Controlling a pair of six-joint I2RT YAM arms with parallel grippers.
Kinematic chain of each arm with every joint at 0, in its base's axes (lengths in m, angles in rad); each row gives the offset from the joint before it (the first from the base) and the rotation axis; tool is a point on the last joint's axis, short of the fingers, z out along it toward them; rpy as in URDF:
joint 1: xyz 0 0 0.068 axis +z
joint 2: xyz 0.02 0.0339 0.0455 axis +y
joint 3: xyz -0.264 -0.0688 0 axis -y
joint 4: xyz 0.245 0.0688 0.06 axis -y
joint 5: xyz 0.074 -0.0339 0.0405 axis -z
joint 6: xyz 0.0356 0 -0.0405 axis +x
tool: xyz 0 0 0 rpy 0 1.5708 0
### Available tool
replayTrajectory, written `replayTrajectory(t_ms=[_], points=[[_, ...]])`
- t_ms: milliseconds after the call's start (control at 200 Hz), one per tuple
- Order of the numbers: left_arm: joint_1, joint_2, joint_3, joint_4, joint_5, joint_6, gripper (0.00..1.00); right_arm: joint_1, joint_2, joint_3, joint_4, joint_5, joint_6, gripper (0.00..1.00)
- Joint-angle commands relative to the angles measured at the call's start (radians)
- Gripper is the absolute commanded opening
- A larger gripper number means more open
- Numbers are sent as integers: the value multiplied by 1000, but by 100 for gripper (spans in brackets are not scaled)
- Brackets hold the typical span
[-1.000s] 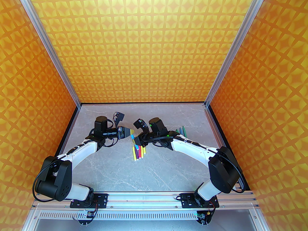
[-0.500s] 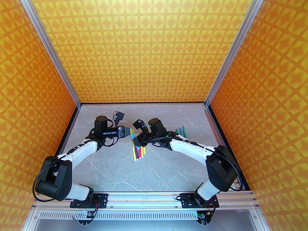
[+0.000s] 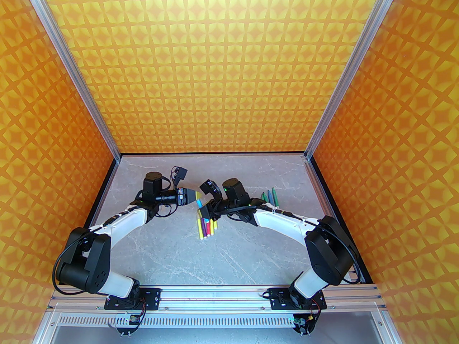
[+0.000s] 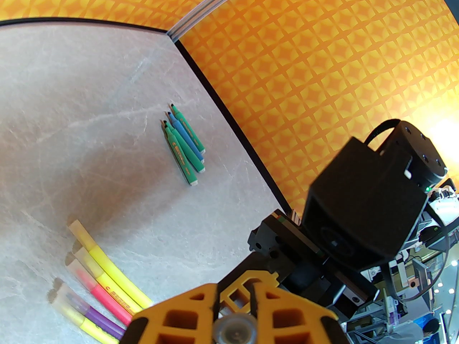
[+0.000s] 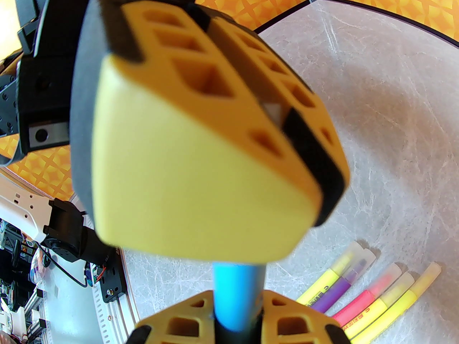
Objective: Open the pen caps
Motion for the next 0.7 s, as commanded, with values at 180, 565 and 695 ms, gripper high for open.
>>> replayTrajectory(t_ms=[180, 565, 695], points=[[120, -19, 61, 70, -75, -98, 0, 6, -77, -174, -3, -34, 12, 0], [148, -9, 157, -420, -253, 149, 0, -20, -113, -146, -146, 348, 12, 0], [147, -8, 182, -578, -379, 223, 0, -69, -107, -121, -188, 495, 66, 0]])
